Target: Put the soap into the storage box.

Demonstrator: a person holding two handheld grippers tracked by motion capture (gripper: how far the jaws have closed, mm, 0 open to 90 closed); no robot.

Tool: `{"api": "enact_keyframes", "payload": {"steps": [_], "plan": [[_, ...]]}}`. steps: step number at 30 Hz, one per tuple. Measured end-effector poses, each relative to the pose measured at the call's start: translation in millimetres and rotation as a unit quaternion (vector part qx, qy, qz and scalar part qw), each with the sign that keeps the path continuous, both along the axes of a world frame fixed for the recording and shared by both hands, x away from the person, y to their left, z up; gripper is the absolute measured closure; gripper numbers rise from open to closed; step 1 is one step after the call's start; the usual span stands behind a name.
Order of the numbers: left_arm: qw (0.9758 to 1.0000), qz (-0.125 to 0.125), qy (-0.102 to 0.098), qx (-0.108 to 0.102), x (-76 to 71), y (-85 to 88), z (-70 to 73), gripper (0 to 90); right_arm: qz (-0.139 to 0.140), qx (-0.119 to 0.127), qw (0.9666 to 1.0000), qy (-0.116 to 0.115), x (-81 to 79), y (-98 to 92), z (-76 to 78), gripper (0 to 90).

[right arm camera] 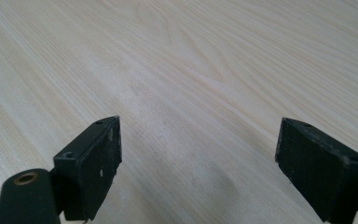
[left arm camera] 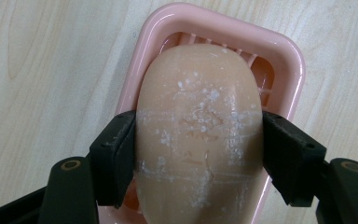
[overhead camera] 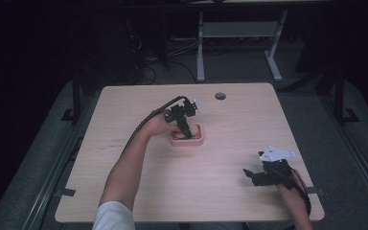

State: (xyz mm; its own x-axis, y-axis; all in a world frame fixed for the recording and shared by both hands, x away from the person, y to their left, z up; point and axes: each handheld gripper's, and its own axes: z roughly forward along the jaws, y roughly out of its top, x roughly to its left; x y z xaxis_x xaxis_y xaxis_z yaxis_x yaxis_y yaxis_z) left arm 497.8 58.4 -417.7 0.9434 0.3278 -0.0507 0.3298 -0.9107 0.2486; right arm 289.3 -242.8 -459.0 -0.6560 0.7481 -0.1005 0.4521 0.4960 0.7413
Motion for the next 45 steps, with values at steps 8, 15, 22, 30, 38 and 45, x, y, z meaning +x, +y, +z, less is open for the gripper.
{"api": "enact_keyframes", "payload": {"steps": [8, 15, 22, 30, 38, 45], "plan": [[0.9996, 0.003, -0.019, -0.022, 0.4, 3.6, 11.2, 29.9, 0.003, -0.004, 1.0, 0.0, 0.2, 0.9, 0.2, 13.8], [0.9997, 0.005, -0.018, -0.018, -3.4, 10.2, 16.5, 25.7, 0.002, -0.001, 1.0, 0.001, 0.2, 1.7, 0.1, 13.8], [0.9996, 0.001, -0.025, -0.01, -10.8, 13.9, 22.3, 24.6, 0.0, 0.0, 1.0, 0.001, 0.6, 2.0, 0.0, 13.8], [0.9992, 0.0, -0.035, -0.022, -16.0, 17.7, 29.9, 24.7, -0.001, 0.0, 1.0, -0.002, 0.5, 0.3, 0.2, 13.8], [0.9989, 0.001, -0.037, -0.028, -23.1, 24.7, 33.4, 24.6, 0.002, -0.007, 1.0, -0.003, 0.7, 0.6, 0.2, 13.8], [0.9988, -0.005, -0.043, -0.022, -30.2, 25.2, 36.6, 24.3, 0.0, -0.008, 1.0, 0.0, 0.5, 2.2, -0.6, 13.8]]}}
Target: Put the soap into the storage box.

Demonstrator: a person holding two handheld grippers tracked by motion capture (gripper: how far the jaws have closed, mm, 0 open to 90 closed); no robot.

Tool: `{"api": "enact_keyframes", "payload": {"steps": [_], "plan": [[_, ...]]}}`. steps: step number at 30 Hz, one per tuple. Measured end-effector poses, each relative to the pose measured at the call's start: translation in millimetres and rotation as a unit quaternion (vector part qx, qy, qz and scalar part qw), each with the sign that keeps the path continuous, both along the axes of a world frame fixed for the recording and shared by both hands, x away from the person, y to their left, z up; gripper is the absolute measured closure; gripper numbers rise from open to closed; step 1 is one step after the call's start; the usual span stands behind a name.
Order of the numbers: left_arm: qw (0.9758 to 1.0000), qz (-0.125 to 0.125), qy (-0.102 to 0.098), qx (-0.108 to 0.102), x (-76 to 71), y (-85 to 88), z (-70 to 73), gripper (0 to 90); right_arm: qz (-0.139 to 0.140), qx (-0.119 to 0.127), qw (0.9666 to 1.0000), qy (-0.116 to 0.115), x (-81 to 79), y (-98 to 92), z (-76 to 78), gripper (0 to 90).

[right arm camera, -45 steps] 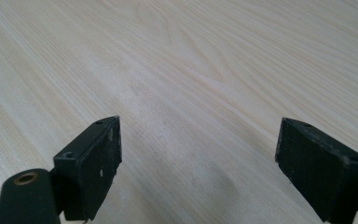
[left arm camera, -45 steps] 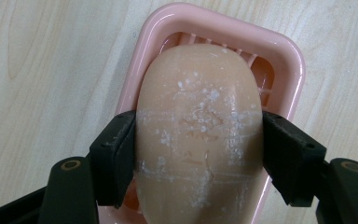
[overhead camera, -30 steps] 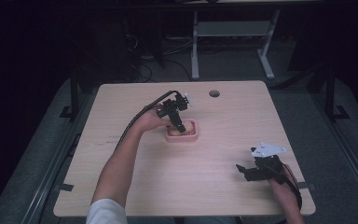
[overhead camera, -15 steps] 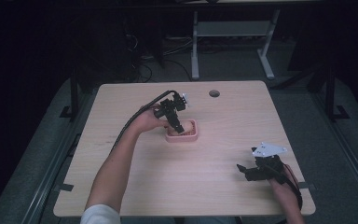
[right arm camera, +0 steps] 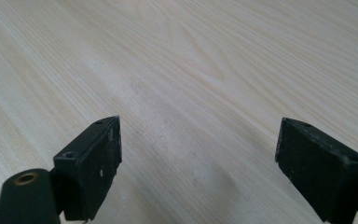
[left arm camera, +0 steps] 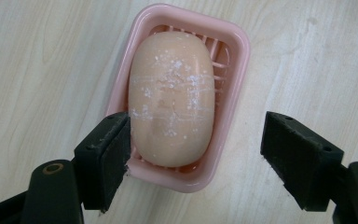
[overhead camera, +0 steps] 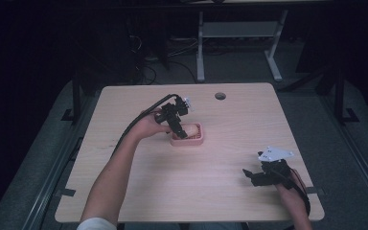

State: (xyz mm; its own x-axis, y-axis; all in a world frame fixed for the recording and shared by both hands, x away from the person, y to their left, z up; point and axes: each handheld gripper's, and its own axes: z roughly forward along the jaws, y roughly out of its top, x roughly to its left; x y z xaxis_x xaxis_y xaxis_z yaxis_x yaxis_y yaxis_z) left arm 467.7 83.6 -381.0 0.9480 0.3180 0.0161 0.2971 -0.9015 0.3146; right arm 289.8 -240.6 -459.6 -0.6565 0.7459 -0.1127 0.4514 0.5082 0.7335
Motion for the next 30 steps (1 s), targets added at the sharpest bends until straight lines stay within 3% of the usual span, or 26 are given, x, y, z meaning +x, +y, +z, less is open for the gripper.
{"api": "enact_keyframes", "payload": {"steps": [8, 15, 18, 30], "plan": [[1.0, 0.0, -0.004, -0.004, -10.4, 1.4, 2.9, 24.3, -0.005, 0.0, 1.0, 0.002, -0.3, -2.3, -0.4, 13.8], [1.0, 0.002, -0.009, -0.002, -24.5, 13.8, -1.2, 24.4, -0.012, 0.0, 0.9999, -0.007, -2.2, -4.8, 1.1, 13.8], [0.9997, 0.008, 0.001, -0.022, -31.0, 21.7, -2.4, 24.4, -0.014, -0.001, 0.9999, -0.005, -2.9, -4.9, 1.1, 13.8], [0.9996, 0.01, -0.005, -0.027, -49.7, 36.2, -3.3, 24.5, -0.019, -0.007, 0.9998, -0.005, -3.2, -7.0, 2.0, 13.8]]}}
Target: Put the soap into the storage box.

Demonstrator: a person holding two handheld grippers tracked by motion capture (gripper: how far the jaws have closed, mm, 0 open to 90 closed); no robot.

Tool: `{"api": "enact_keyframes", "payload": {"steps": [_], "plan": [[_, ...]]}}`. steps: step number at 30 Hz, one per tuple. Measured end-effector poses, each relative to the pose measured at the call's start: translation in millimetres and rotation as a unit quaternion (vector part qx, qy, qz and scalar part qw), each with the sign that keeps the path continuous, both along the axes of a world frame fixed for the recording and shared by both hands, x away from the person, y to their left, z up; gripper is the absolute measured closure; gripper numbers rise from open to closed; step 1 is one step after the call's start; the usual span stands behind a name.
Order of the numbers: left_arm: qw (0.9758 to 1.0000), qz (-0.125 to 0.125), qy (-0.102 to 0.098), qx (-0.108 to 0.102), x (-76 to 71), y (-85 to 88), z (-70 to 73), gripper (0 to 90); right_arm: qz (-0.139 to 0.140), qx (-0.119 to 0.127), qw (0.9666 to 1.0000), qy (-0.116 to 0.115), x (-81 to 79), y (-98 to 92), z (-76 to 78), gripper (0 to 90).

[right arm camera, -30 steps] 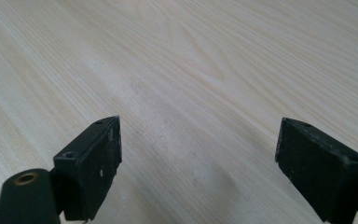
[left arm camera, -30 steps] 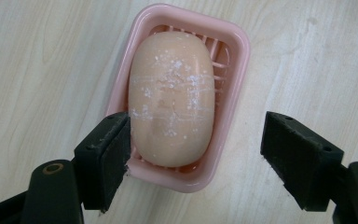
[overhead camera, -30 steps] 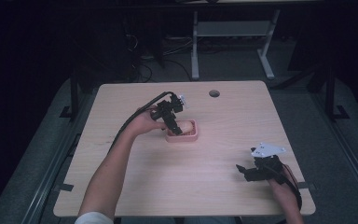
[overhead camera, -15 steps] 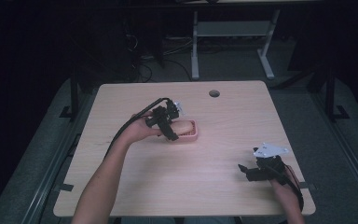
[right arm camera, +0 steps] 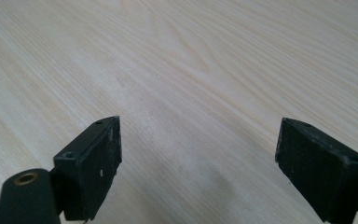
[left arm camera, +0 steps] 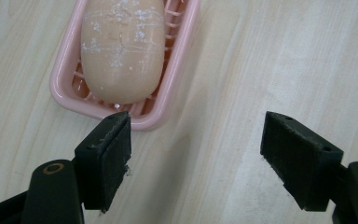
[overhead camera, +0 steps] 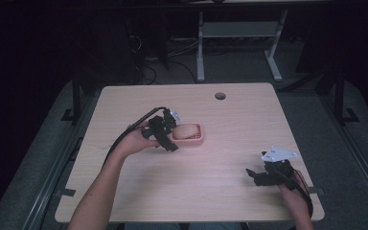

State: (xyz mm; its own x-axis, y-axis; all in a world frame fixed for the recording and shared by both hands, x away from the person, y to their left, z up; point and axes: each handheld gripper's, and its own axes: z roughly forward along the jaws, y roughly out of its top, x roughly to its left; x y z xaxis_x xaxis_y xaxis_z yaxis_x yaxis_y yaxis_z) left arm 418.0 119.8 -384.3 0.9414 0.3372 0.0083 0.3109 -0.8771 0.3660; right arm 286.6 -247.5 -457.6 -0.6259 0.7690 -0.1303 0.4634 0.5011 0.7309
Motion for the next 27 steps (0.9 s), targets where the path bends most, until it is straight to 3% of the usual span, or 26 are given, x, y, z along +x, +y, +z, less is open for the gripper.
{"api": "enact_keyframes", "payload": {"steps": [15, 18, 27], "plan": [[0.9999, 0.003, -0.01, -0.014, -17.5, 13.1, 0.8, 24.5, -0.016, 0.003, 0.9999, -0.002, 0.0, -8.4, -0.6, 13.8], [0.9999, 0.003, -0.01, -0.006, -20.6, 15.1, 0.3, 24.5, -0.02, 0.004, 0.9998, 0.002, -0.2, -8.9, -0.8, 13.8], [0.9998, 0.004, -0.015, -0.014, -30.4, 22.4, -0.1, 24.5, -0.011, -0.002, 0.9999, 0.002, 0.5, -6.5, -1.3, 13.8]]}}
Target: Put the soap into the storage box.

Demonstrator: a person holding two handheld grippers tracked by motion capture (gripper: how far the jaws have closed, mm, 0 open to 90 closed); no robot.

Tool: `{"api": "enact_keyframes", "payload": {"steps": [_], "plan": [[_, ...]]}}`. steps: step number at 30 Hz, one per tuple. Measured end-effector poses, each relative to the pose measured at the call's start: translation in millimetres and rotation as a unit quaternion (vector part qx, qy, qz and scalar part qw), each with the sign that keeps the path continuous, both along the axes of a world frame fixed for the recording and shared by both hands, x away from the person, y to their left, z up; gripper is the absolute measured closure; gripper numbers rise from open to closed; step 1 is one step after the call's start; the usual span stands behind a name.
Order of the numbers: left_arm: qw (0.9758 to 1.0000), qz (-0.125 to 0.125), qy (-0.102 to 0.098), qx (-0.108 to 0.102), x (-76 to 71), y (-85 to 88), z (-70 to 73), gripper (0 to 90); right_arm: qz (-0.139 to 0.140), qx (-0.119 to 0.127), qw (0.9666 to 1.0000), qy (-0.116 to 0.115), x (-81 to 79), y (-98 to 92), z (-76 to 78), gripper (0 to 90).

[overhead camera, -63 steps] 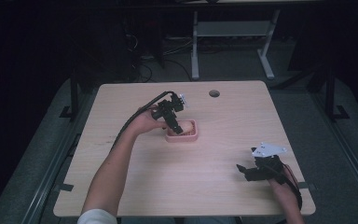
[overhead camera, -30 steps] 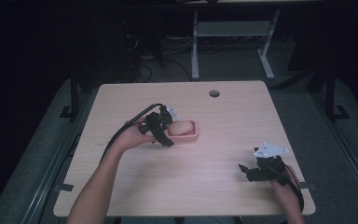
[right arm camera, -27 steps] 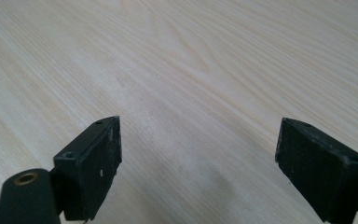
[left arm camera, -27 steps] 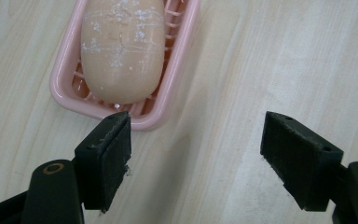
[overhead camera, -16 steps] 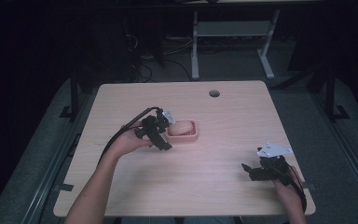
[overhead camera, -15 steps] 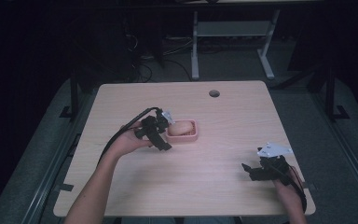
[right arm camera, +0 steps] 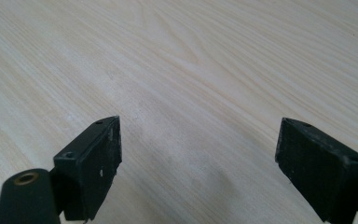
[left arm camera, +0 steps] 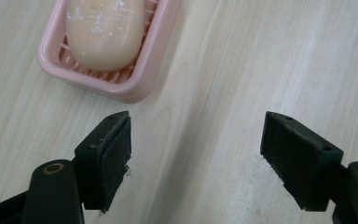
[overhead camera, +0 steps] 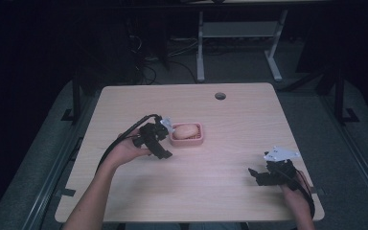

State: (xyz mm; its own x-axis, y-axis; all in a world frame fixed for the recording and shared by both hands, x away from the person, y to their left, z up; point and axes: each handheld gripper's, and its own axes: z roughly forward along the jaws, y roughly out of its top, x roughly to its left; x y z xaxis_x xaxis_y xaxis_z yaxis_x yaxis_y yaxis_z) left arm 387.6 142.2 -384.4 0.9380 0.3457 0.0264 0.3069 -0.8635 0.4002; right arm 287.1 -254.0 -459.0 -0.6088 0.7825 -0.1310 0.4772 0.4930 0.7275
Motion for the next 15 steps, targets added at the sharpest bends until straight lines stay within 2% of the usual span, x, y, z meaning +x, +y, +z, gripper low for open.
{"api": "enact_keyframes", "payload": {"steps": [15], "plan": [[0.9998, 0.017, 0.001, -0.01, -12.1, 18.2, -9.8, 24.4, -0.003, 0.0, 1.0, 0.004, 1.2, -0.3, -1.2, 13.8]]}}
